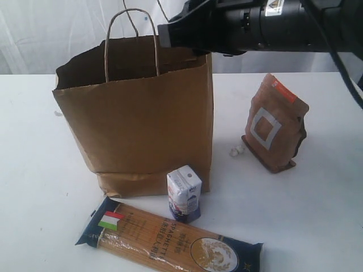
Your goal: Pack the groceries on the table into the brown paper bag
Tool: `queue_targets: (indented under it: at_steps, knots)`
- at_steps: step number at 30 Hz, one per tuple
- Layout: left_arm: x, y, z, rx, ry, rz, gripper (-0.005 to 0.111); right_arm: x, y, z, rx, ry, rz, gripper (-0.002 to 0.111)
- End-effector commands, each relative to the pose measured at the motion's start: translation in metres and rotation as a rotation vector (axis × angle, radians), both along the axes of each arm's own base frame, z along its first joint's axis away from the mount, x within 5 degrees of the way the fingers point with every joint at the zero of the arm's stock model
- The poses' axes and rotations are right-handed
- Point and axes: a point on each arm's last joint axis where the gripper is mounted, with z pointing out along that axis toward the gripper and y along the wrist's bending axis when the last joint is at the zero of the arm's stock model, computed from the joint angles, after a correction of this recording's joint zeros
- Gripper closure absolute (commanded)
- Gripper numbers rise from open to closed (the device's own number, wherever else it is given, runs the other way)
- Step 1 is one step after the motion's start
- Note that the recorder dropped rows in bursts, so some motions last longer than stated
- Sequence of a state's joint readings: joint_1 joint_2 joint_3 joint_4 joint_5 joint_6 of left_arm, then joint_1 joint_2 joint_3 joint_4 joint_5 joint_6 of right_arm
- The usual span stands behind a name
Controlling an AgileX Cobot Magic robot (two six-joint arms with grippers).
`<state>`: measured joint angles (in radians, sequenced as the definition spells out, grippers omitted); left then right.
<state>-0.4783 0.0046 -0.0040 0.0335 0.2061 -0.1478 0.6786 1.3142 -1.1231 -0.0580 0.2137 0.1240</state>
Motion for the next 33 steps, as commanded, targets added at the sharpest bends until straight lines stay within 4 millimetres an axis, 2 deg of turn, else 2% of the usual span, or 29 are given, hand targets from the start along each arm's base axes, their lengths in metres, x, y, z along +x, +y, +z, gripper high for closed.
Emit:
queue_targets:
  at_steps: [1, 6, 9, 14, 19, 25, 29, 33]
  knots:
    - [0.000, 0.000, -0.001, -0.011, 0.002, 0.005, 0.107, 0.000, 0.001, 0.002, -0.007, -0.017, 0.006, 0.056]
    - [0.000, 0.000, -0.001, -0.011, 0.002, 0.005, 0.107, -0.009, -0.007, 0.014, 0.004, -0.050, 0.007, 0.056]
    - [0.000, 0.000, -0.001, -0.011, 0.002, 0.005, 0.107, -0.018, -0.017, 0.019, -0.066, -0.056, 0.003, 0.056]
    - [0.000, 0.000, -0.001, -0.011, 0.002, 0.005, 0.107, -0.032, -0.039, 0.020, -0.242, -0.017, -0.040, 0.056]
    - [0.000, 0.000, -0.001, -0.011, 0.002, 0.005, 0.107, -0.042, -0.057, 0.015, -0.301, 0.026, -0.116, 0.056]
    - [0.000, 0.000, -0.001, -0.011, 0.002, 0.005, 0.107, -0.051, -0.071, -0.015, -0.361, 0.082, -0.174, 0.056]
    - [0.000, 0.000, -0.001, -0.011, 0.002, 0.005, 0.107, -0.053, -0.072, -0.056, -0.429, 0.173, -0.163, 0.056]
    - [0.000, 0.000, -0.001, -0.011, 0.002, 0.005, 0.107, -0.050, -0.065, -0.095, -0.425, 0.245, -0.146, 0.056]
